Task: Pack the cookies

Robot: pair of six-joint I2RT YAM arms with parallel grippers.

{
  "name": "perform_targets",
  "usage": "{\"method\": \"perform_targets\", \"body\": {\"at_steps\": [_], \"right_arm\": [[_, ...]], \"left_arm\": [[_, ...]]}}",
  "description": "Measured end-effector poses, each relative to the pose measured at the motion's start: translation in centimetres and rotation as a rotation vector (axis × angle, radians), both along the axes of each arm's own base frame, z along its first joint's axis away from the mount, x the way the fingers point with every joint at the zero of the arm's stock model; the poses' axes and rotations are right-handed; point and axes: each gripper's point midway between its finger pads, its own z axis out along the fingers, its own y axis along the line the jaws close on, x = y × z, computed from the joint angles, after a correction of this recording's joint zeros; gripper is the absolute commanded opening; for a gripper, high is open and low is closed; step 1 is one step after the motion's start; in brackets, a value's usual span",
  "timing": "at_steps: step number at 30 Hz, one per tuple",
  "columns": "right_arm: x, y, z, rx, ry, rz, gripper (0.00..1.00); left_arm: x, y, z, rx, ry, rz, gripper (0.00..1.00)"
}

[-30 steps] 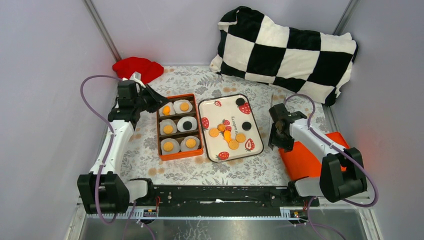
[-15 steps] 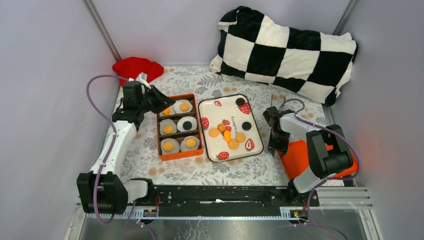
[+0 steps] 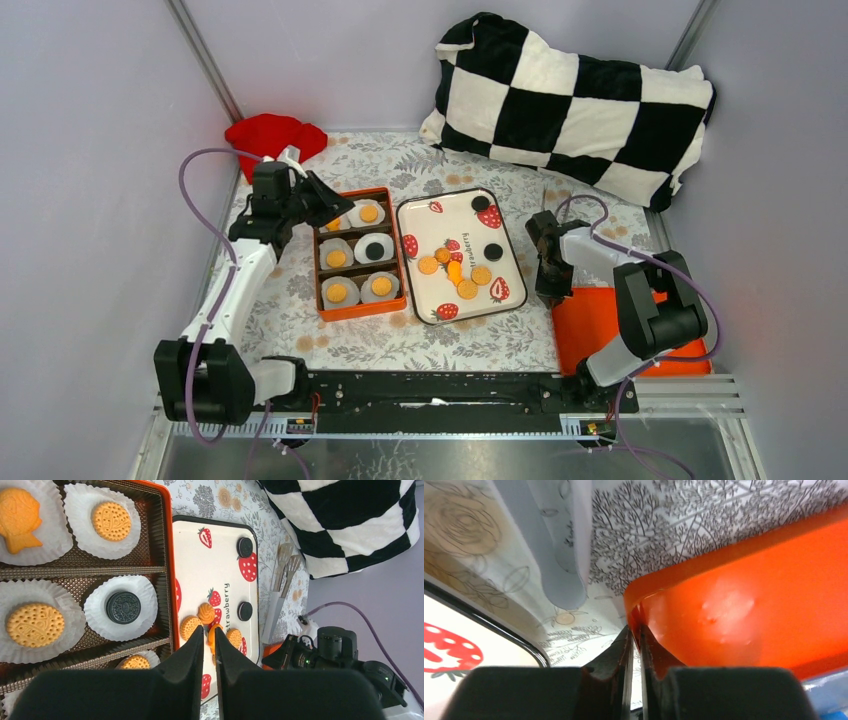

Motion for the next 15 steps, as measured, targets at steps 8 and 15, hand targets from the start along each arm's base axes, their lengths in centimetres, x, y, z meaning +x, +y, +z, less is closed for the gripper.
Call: {"method": "perform_targets", "body": {"at_steps": [8,15], "right_arm": [[2.5,0.2,0.7,0.011,-0.119,0.046,0.00],[4.0,0.8,4.1,0.063,-0.254,0.099,0.00]], "left_arm": [[0.2,-3.4,0.5,0.036,-0.017,-0.090,0.31],[-0.7,-6.6,-0.2,0.050,-0.002,-0.177,0.43]]}}
